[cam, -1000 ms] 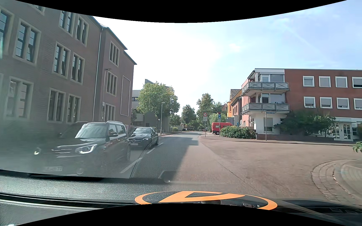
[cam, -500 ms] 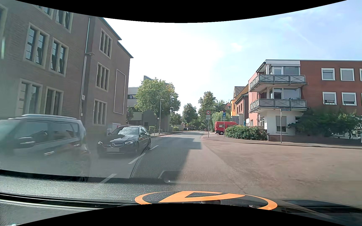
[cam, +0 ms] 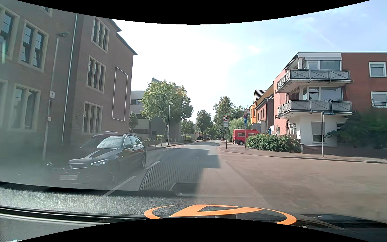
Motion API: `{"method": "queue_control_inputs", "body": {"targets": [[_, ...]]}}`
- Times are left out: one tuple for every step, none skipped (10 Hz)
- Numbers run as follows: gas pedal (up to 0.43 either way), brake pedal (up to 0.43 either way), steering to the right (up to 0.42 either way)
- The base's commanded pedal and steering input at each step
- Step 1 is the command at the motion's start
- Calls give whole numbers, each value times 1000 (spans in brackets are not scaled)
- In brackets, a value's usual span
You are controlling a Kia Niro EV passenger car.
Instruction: Follow the waypoints while adhering to traffic rules and regulations
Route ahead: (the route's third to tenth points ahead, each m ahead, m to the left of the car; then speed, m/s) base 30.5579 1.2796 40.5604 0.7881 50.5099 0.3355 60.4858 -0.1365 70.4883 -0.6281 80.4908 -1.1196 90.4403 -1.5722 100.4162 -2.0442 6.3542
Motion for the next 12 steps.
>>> {"method": "queue_control_inputs", "body": {"targets": [[87,0,-5],[87,0,-5],[87,0,-8],[87,0,-12],[87,0,-15],[87,0,-17],[87,0,-18],[98,0,-17],[98,0,-17],[98,0,-16],[110,0,-14],[110,0,-13]]}}
